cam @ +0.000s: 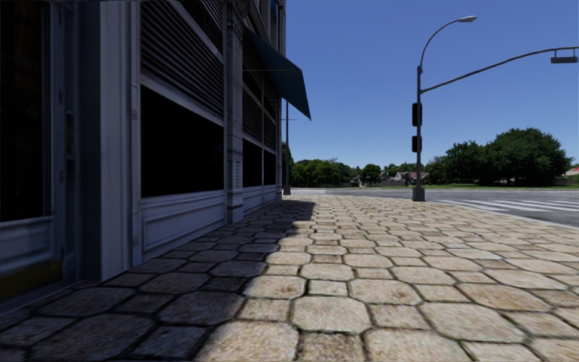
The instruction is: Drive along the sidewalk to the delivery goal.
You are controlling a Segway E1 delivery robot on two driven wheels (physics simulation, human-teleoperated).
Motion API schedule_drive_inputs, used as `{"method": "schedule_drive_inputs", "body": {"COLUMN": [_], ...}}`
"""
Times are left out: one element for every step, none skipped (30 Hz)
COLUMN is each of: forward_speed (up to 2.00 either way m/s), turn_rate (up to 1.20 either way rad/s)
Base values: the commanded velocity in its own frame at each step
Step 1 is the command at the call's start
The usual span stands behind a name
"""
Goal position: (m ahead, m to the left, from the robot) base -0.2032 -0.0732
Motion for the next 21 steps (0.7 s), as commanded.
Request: {"method": "schedule_drive_inputs", "body": {"forward_speed": [0.00, 0.00, 0.00, 0.00, 0.00, 0.00, 0.00, 0.00, 0.00, 0.00, 0.00, 0.00, 0.00, 0.00, 0.00, 0.00, 0.00, 0.00, 0.00, 0.00, 0.00], "turn_rate": [0.00, 0.00, 0.00, 0.00, 0.00, 0.00, 0.00, 0.00, 0.00, 0.00, 0.00, 0.00, 0.00, 0.00, 0.00, 0.00, 0.00, 0.00, 0.00, 0.00, 0.00]}}
